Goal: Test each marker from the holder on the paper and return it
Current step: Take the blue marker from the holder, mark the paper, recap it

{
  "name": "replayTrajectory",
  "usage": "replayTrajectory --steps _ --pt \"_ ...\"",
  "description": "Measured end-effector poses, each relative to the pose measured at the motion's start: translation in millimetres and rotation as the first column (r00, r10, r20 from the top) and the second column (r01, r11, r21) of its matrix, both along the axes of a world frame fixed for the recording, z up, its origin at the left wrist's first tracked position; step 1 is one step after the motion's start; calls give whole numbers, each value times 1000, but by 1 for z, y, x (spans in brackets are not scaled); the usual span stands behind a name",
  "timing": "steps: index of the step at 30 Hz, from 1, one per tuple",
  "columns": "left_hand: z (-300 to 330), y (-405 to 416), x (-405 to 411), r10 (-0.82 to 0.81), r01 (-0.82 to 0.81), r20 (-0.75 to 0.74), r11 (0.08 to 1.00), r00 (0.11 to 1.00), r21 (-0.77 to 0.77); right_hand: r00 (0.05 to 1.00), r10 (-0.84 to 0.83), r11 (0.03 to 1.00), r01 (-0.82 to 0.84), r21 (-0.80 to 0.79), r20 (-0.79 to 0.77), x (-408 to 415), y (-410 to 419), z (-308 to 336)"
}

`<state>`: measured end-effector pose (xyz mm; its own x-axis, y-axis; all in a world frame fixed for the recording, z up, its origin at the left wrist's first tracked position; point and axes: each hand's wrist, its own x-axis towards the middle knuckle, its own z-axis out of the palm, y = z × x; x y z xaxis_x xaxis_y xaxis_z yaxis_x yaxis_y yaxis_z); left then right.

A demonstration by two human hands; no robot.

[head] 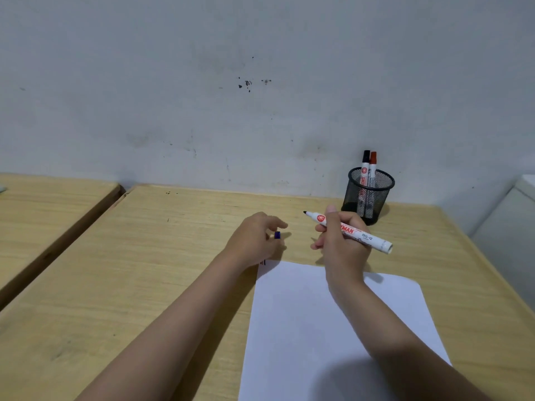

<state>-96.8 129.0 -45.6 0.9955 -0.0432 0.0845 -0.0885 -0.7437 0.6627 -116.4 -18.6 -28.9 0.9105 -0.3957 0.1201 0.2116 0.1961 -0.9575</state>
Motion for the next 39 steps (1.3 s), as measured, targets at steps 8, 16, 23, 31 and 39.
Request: replayTrajectory --steps 8,16,23,31,39 --pt "19 -4 -3 -6 -33 -67 825 998 -564 995 101 993 -101 -54 -2 -5 -28 20" --pt "40 -20 -29 -211 44 -90 556 973 -830 994 99 991 -94 -100 47 -24 -39 33" --pt "61 -37 -50 -276 104 -37 479 960 -872 985 140 984 -127 -123 105 -35 -41 44" --pt "83 -43 -69 -216 190 93 487 972 -852 959 160 986 -166 8 233 -52 -39 59" --pt "96 -36 -65 112 97 197 578 974 -810 894 433 889 -445 -112 -119 -55 -43 68"
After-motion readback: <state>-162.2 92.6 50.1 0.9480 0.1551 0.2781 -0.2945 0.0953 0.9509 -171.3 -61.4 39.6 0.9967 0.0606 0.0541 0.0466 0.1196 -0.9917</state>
